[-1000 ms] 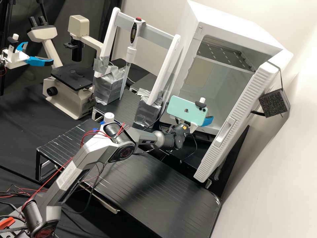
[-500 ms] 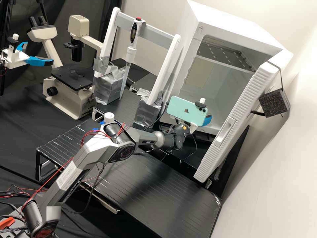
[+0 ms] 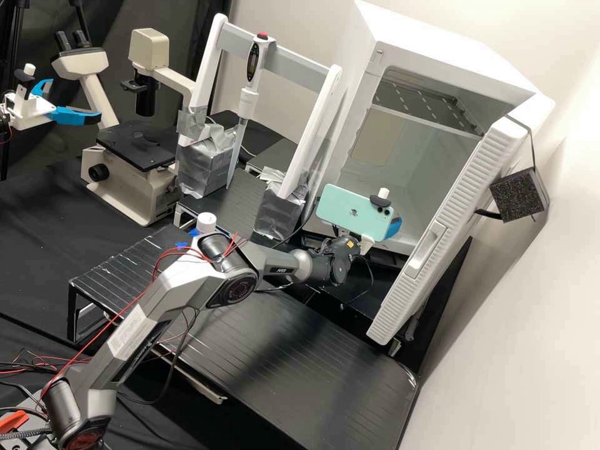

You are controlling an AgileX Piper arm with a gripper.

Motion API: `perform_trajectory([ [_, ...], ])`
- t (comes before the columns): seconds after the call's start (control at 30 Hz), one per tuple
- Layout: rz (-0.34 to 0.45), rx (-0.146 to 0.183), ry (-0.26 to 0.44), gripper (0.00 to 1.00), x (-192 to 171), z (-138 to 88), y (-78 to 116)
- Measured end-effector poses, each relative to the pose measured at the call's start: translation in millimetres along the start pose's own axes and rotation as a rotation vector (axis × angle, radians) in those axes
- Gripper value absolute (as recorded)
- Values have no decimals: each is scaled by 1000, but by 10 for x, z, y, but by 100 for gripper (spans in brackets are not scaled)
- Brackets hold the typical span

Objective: Move the petri dish to the microscope

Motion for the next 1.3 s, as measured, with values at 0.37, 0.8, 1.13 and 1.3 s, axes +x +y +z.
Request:
perform_trajectory([
  [0.37,40,19,-49,0,-344,223,234],
  [0.8,81,52,58,0,-883,127,328],
  [1.13,61,65,164,0,-1443,38,208],
  [1.3,42,72,193,0,-1755,-1,123],
])
